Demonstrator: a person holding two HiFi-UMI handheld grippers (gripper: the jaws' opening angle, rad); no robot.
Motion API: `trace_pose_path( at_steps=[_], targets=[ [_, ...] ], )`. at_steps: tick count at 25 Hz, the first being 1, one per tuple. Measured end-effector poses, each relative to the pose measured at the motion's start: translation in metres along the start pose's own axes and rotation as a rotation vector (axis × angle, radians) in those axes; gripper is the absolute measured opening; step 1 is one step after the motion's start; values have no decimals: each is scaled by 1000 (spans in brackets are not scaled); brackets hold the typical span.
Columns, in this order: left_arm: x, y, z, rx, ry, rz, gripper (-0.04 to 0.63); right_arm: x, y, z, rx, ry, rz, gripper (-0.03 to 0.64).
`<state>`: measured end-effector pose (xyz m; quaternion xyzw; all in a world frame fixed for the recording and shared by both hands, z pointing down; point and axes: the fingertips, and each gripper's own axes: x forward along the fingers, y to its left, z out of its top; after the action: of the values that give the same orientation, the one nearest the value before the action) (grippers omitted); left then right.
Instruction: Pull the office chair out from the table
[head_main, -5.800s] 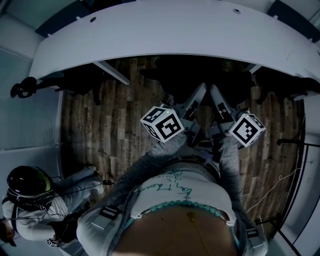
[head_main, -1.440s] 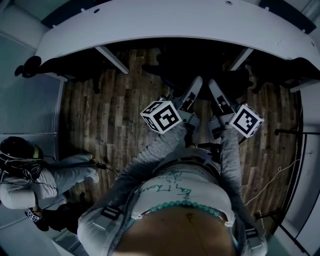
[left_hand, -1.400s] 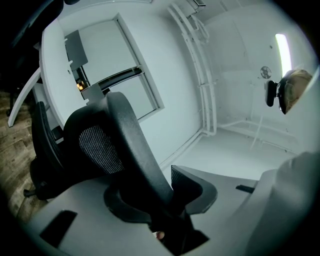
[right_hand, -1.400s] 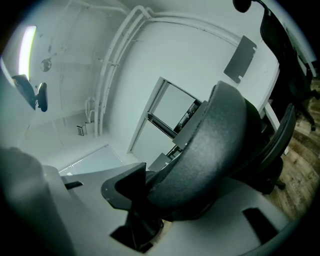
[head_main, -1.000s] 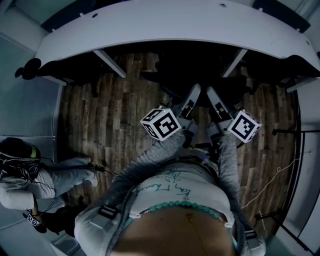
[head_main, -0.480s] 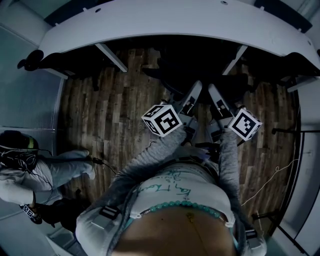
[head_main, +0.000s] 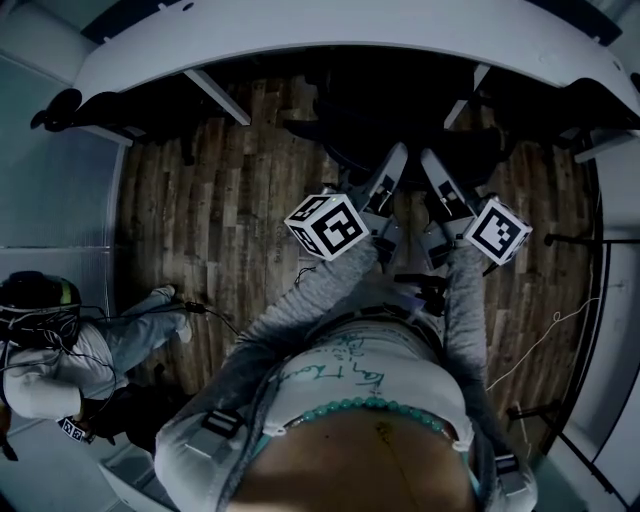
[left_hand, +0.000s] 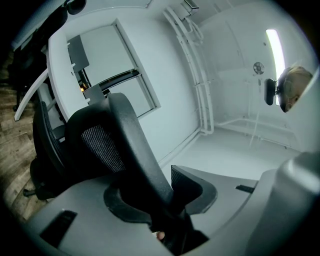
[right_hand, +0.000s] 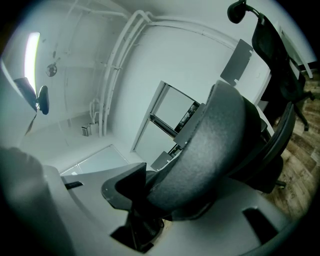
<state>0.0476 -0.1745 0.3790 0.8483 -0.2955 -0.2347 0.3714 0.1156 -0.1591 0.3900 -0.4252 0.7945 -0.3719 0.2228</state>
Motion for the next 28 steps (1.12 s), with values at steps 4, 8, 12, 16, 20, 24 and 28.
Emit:
trace_pose_path(
  at_steps=[4, 8, 12, 16, 20, 24, 28],
  targets=[
    [-5, -11, -10, 0, 8, -6, 140, -16, 2, -1, 14, -2, -10, 160],
    [-19, -18, -17, -10, 17, -24, 140, -28, 9, -12, 5, -10, -16, 160],
    [-33, -15, -18, -15, 15, -24, 139, -30, 16, -23, -15, -13, -10, 156],
    [-41, -13, -15, -26, 25, -25, 138, -28, 20, -31, 3, -22, -26, 155],
    [-42, -17, -15, -25, 40, -29, 138, -31, 25, -30, 2, -37, -21, 155],
    [-44, -14, -11, -33, 50, -34, 133, -28, 26, -33, -3, -44, -31, 155],
    [-46, -13, -10, -45, 61, -41, 127, -27, 27, -35, 9, -53, -38, 149]
  ],
)
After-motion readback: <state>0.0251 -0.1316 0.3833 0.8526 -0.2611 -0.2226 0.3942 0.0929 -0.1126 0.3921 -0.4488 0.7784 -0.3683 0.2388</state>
